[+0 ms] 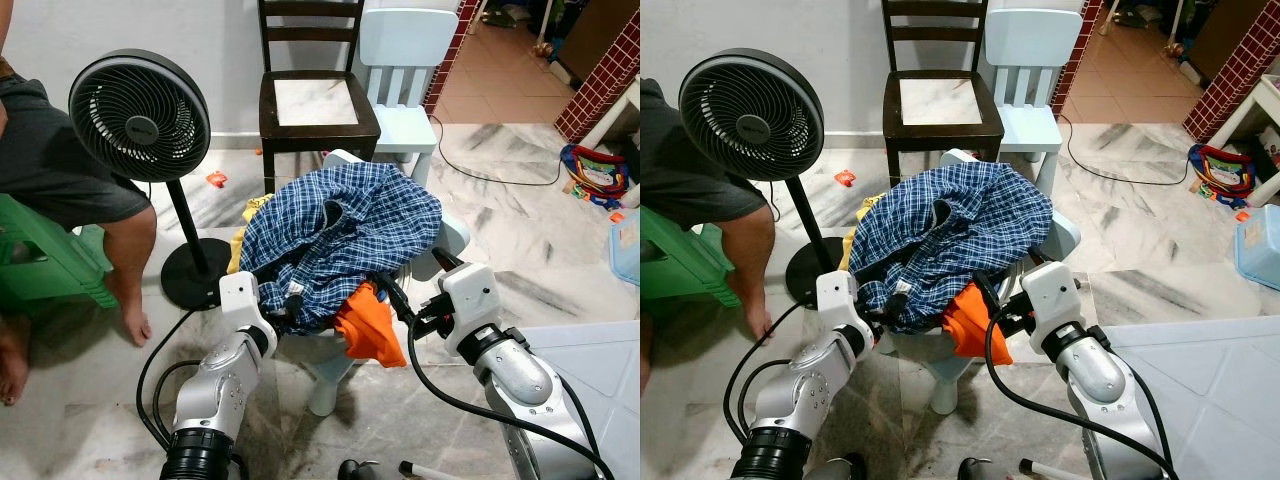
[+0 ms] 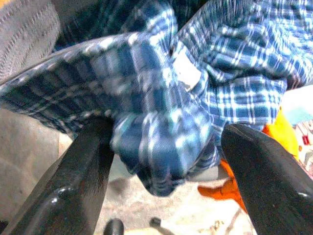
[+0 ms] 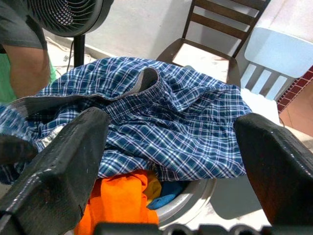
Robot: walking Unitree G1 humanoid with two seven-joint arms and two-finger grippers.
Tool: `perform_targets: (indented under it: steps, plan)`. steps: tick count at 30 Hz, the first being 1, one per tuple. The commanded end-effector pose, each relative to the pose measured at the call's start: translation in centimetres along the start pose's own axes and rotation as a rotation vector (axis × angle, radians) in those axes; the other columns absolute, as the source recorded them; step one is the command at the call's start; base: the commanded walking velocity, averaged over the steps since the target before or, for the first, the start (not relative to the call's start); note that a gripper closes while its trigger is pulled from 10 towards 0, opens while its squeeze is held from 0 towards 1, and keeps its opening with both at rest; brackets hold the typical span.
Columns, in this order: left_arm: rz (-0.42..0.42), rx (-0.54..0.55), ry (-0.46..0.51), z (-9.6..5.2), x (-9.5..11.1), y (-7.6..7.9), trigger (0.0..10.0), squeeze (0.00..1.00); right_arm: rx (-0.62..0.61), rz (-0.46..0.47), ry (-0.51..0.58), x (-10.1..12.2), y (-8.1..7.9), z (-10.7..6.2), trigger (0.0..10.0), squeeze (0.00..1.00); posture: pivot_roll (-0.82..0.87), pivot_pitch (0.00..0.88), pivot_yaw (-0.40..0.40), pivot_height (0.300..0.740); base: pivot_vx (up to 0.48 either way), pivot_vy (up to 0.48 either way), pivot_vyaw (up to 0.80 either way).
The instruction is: Hang hanger
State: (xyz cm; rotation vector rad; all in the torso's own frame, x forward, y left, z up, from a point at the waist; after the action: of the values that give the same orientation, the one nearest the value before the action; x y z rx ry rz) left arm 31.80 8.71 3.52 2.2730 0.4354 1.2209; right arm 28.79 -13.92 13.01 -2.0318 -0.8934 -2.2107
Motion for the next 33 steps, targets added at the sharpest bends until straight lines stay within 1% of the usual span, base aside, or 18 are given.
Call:
perform_targets:
  steps: [1,2,5,8,13,15,17,18,19,22,27,33]
  plan:
    - [-0.011,-0.022,-0.031,0.2,-0.7,0.7,0.0,0.00,0.000,-0.002,0.007,0.3,0.1,-0.2,10.0,0.00,-0.12,0.186,-0.074,0.740,0.000,0.000,0.00]
    - [-0.011,-0.021,-0.030,0.2,-0.7,0.7,0.0,0.00,0.000,-0.002,0.007,0.3,0.1,-0.2,10.0,0.00,-0.12,0.186,-0.073,0.740,0.000,0.000,0.00]
    - [-0.059,-0.019,-0.022,0.2,-0.6,0.5,0.0,0.00,0.000,-0.002,0.005,0.2,0.0,-0.3,10.0,0.00,-0.12,0.187,-0.074,0.740,0.000,0.000,0.00]
    - [-0.064,-0.008,-0.025,0.2,-0.6,0.2,0.0,0.00,0.001,-0.001,0.004,0.2,0.0,-0.3,10.0,0.00,-0.12,0.187,-0.073,0.740,0.000,0.000,0.00]
    - [-0.060,-0.009,-0.011,0.1,-0.4,0.3,0.0,0.00,0.000,-0.002,0.003,0.2,0.0,-0.3,10.0,0.00,-0.12,0.186,-0.072,0.740,0.000,0.000,0.00]
    - [-0.056,0.009,0.011,0.1,0.0,0.1,0.0,0.00,-0.002,-0.002,0.003,0.1,0.0,-0.3,10.0,0.00,-0.12,0.184,-0.070,0.740,0.000,0.000,0.00]
    - [-0.042,0.018,0.028,0.0,0.2,0.1,0.0,0.00,-0.002,-0.002,0.003,0.1,0.0,-0.3,10.0,0.00,-0.12,0.184,-0.069,0.740,0.000,0.000,0.00]
    - [-0.007,0.031,0.065,-0.1,0.8,0.1,0.0,0.00,-0.003,-0.002,0.004,0.1,0.1,-0.2,10.0,0.00,-0.12,0.180,-0.068,0.740,0.000,0.000,0.00]
    - [0.008,0.036,0.087,-0.2,1.2,0.2,0.0,0.00,-0.003,-0.002,0.004,0.1,0.1,-0.2,10.0,0.00,-0.12,0.180,-0.067,0.740,0.000,0.000,0.00]
    - [0.016,0.033,0.109,-0.4,1.5,0.5,0.0,0.00,-0.004,-0.002,0.004,0.1,0.1,-0.2,10.0,0.00,-0.12,0.179,-0.068,0.740,0.000,0.000,0.00]
    - [-0.001,0.029,0.111,-0.4,1.4,0.8,0.0,0.00,-0.002,-0.001,0.005,0.1,0.0,-0.1,10.0,0.00,-0.11,0.177,-0.070,0.740,0.000,0.000,0.00]
    - [-0.010,0.036,0.107,-0.5,1.1,0.7,0.0,0.00,0.000,-0.004,0.007,0.1,0.0,0.0,10.0,0.00,-0.11,0.176,-0.072,0.740,0.000,0.000,0.00]
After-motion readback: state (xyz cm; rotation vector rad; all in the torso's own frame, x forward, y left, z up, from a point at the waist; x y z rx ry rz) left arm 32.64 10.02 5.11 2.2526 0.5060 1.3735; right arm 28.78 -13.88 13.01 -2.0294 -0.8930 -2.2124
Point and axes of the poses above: a point about 5 cm out from each wrist's last joint towards the gripper, its own z axis pointing out of the wrist towards the gripper, its own x axis along the axis of the wrist's last joint, y = z × x, the point moved 3 cm from there along z, pointing out of the wrist towards the gripper, and after that the axes turned 10 degrees about -z, right-handed, at the moved point
